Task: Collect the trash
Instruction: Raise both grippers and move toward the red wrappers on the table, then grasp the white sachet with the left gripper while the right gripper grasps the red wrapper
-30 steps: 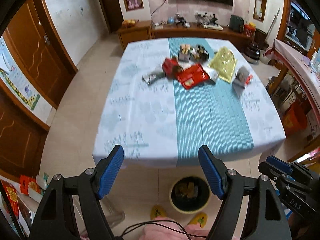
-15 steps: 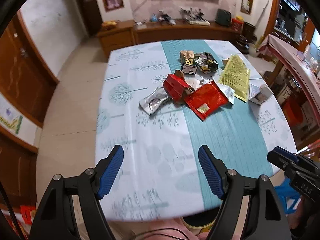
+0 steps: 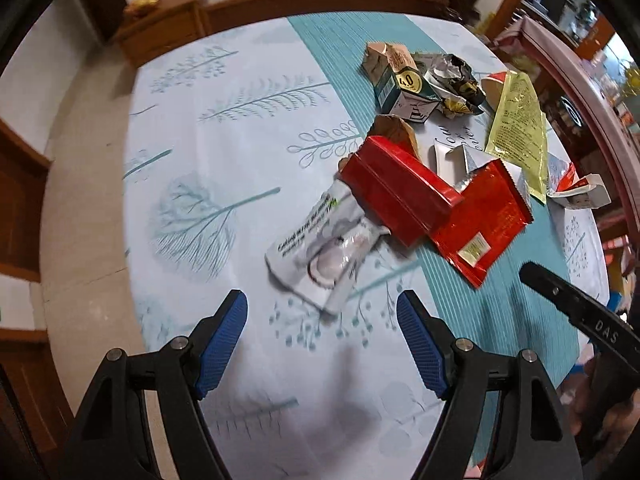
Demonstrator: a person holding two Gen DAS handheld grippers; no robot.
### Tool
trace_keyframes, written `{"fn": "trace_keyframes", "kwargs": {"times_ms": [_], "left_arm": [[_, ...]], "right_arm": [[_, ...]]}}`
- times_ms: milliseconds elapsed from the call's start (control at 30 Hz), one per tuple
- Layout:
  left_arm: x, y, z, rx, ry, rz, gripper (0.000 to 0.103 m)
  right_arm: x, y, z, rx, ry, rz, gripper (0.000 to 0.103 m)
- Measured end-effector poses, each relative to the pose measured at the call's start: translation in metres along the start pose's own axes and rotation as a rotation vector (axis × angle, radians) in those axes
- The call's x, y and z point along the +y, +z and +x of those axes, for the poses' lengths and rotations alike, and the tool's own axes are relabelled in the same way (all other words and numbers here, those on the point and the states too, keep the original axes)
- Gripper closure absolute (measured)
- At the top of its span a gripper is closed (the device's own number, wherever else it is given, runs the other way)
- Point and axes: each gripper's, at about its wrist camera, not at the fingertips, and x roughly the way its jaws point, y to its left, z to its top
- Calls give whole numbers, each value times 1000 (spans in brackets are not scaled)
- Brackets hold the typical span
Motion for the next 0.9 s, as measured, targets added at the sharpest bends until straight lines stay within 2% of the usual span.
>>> {"fn": "trace_keyframes", "kwargs": {"times_ms": [233,500,800,867,900], "left_arm": [[1,19,29,70,-42,100,27],[-6,36,47,88,-39,150,27],[-17,46,75,130,2,205,28],[-17,49,80,143,2,189,30],[-16,50,81,141,5,180,35]], "right_arm": [[-4,13,21,-18,-13,60,63],[-5,19,31,-47,6,85,63],[0,24,39,-77,14,83,63],[1,24,41,-69,18,78,70],[1,22,44,-54,24,74,82]]}}
